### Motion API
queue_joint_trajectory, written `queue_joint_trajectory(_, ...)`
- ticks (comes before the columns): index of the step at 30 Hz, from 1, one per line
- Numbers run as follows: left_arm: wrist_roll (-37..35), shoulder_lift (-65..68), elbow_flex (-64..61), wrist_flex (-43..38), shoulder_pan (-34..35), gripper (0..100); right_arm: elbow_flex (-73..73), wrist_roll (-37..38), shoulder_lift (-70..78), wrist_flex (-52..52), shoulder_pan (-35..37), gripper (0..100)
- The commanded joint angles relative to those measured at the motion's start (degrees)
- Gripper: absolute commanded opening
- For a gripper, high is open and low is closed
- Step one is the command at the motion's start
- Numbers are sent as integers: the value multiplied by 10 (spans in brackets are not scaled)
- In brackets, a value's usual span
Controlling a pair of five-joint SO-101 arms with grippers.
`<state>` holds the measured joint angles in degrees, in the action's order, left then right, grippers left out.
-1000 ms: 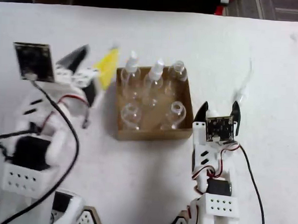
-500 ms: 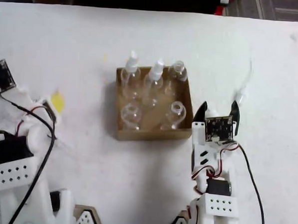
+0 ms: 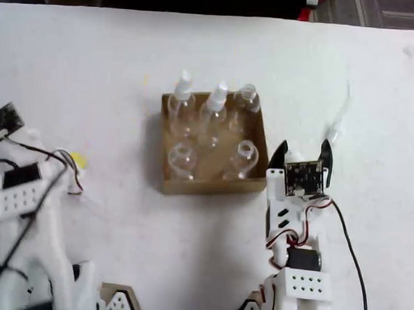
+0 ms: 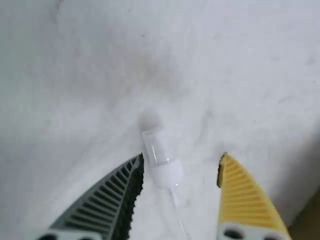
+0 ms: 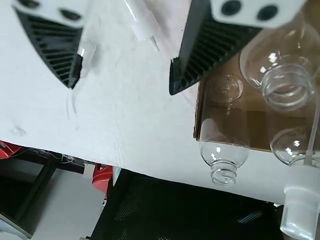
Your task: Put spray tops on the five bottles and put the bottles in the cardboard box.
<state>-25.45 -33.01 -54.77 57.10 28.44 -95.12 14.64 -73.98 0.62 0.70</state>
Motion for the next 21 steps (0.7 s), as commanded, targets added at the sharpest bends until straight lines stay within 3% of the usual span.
queue_joint_trajectory(1,-33,86,54,-17,26,225,-7,8,-3,10,5,261)
queue_joint_trajectory(9,-36,217,54,-126,24,225,-8,9,-3,10,17,261)
queue_joint_trajectory(13,-74,274,55,-183,24,221,-8,9,-3,10,17,261)
queue_joint_trajectory(21,-92,284,75,-169,-2,221,-8,9,-3,10,17,261)
